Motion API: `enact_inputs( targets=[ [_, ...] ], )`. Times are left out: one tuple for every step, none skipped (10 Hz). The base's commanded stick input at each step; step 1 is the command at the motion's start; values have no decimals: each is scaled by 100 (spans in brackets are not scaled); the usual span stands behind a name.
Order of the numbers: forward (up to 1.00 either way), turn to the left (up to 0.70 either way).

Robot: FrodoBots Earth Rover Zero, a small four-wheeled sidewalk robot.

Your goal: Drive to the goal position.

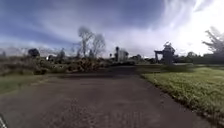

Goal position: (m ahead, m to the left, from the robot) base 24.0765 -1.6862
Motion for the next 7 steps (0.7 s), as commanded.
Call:
enact_inputs(
  targets=[
    [85, 0],
    [85, -2],
    [85, -4],
    [85, -34],
    [85, -31],
    [85, -28],
    [85, 0]
  ],
)
